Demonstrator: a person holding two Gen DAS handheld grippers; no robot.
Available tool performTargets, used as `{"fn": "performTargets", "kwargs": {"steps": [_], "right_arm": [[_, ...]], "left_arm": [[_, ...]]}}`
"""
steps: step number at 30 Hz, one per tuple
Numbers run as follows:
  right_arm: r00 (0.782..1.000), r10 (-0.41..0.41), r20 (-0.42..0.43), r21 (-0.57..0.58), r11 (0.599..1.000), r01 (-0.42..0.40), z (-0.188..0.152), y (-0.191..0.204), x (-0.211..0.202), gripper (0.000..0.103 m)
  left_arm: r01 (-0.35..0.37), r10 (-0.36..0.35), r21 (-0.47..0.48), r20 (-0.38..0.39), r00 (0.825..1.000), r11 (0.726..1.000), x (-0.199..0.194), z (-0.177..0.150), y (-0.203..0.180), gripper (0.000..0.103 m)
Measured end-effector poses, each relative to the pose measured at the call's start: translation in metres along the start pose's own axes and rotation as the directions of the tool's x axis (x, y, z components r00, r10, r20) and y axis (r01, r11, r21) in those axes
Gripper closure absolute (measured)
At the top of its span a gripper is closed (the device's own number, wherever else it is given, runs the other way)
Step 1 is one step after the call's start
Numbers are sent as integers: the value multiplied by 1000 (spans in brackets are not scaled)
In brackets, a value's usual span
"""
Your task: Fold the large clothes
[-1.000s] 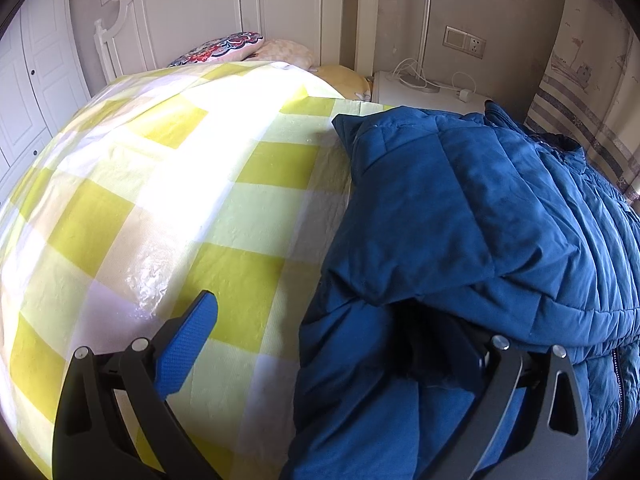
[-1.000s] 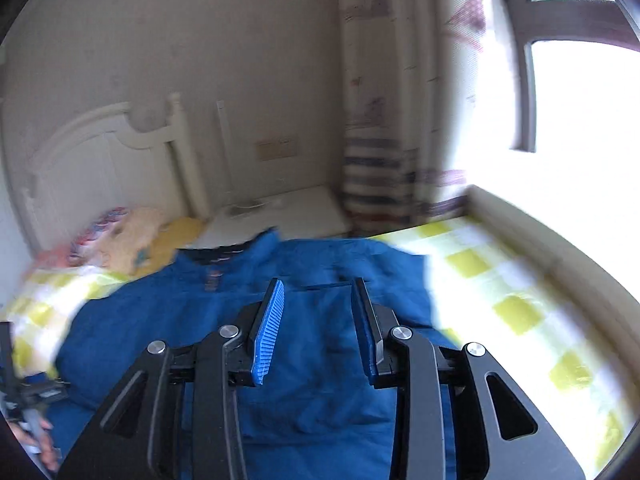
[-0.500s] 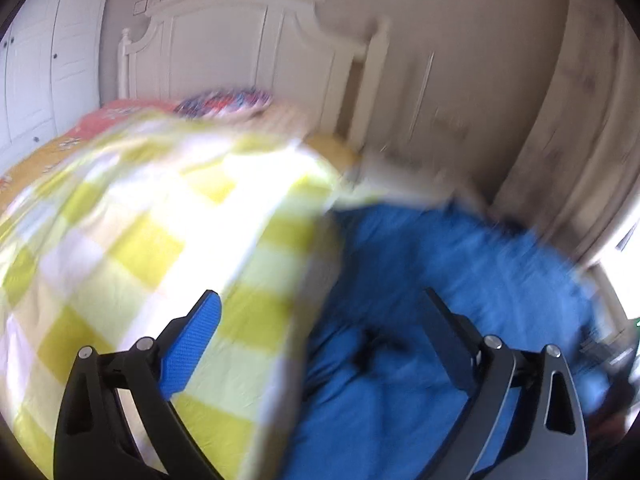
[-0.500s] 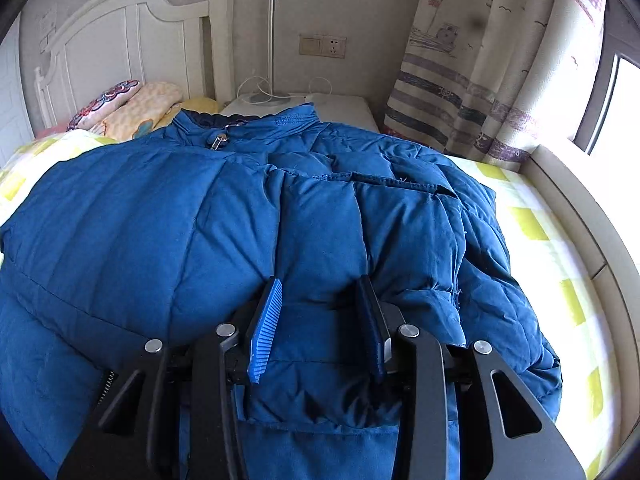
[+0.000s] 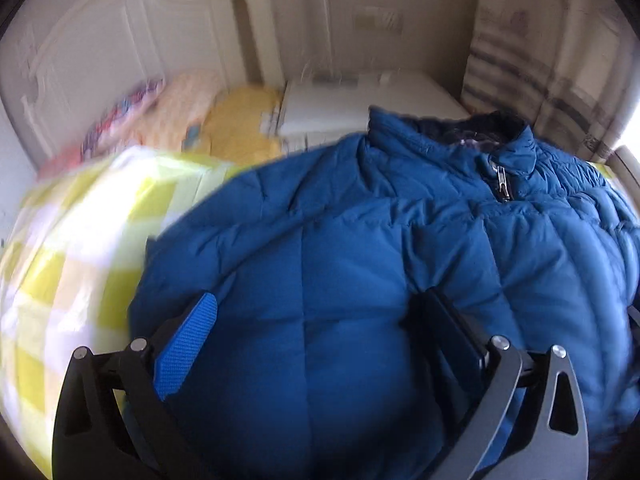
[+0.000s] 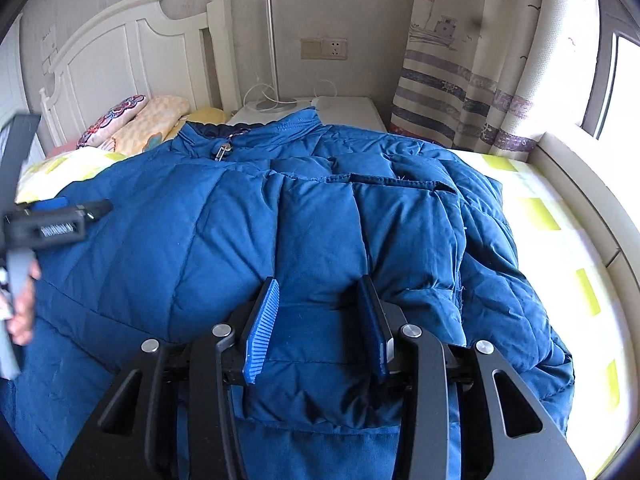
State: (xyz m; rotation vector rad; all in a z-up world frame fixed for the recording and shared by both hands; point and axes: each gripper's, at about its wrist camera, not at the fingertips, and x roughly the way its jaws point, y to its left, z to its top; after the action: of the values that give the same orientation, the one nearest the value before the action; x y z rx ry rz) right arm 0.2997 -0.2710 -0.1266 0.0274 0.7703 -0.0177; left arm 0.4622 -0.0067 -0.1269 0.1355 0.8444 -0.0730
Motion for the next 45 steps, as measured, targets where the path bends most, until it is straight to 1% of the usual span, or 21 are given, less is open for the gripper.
{"fn": "performTargets", "kwargs": {"steps": [4,7,9,10,11,14,16,19,21,24,27,29,30,32,35,39,41,42,43,44,45], "right_arm": [[999,40,0,27,999,-40,1,-4,-4,61],[999,10,34,57,998,-12,14,1,-25,54],[993,23,120,-2,1000,-23,29,18,-42,35],[991,21,133,-36,999,-17,34,26,-43,25],[991,21,135,-75,997,-11,39,35,-39,11],[998,-15,53,-140,990,22,43,53,-5,10],[998,-17,-56,-179,984,6,32,58,29,9],[997,19,-79,-167,985,-32,28,52,36,7],[994,27,-107,-186,982,-46,35,50,33,12],[998,-15,-55,-164,986,5,54,31,21,12],[999,-37,-15,-59,998,36,77,-6,30,11],[994,-52,-95,-53,998,47,78,-22,59,10],[993,-28,-115,-42,999,23,76,-27,68,8],[992,8,-124,-15,1000,-10,75,-34,72,8],[988,-10,-157,-12,1000,8,83,-35,64,8],[997,-51,-56,13,999,52,112,-42,48,8],[998,-60,-29,29,998,61,122,-49,57,6],[997,-65,-48,27,997,66,124,-51,68,5],[989,-75,-124,31,996,80,123,-55,91,5],[971,-80,-226,37,995,91,117,-59,116,5],[968,-45,-248,57,996,61,113,-63,126,4]], "left_arm": [[-36,36,13,20,999,999,3,-7,-6,2],[-38,38,11,19,999,999,2,-9,-7,2],[-37,37,9,18,999,999,2,-8,-7,2],[-37,37,10,18,999,999,2,-8,-7,2],[-38,38,10,18,999,999,2,-9,-7,2],[-34,34,6,19,999,999,1,-8,-6,2],[-32,32,4,19,999,999,1,-8,-6,2],[-29,29,0,19,999,1000,1,-8,-4,2],[-30,30,0,19,999,1000,1,-8,-4,2],[-30,30,-1,18,999,1000,1,-8,-4,2],[-27,27,-3,17,999,1000,2,-8,-4,2],[-27,27,-3,18,999,1000,1,-8,-4,2],[-25,25,-4,19,1000,1000,1,-8,-3,2],[-23,23,-6,18,1000,1000,2,-8,-3,2],[-23,23,-7,17,1000,1000,2,-8,-4,2],[-24,24,-6,14,1000,1000,2,-8,-4,2],[-22,22,-7,13,1000,1000,2,-8,-4,2],[-23,23,-7,13,1000,1000,2,-8,-4,2],[-22,23,-7,14,1000,1000,2,-8,-4,2],[-22,22,-7,14,1000,1000,2,-8,-4,2],[-21,21,-7,14,1000,1000,2,-8,-4,2]]}}
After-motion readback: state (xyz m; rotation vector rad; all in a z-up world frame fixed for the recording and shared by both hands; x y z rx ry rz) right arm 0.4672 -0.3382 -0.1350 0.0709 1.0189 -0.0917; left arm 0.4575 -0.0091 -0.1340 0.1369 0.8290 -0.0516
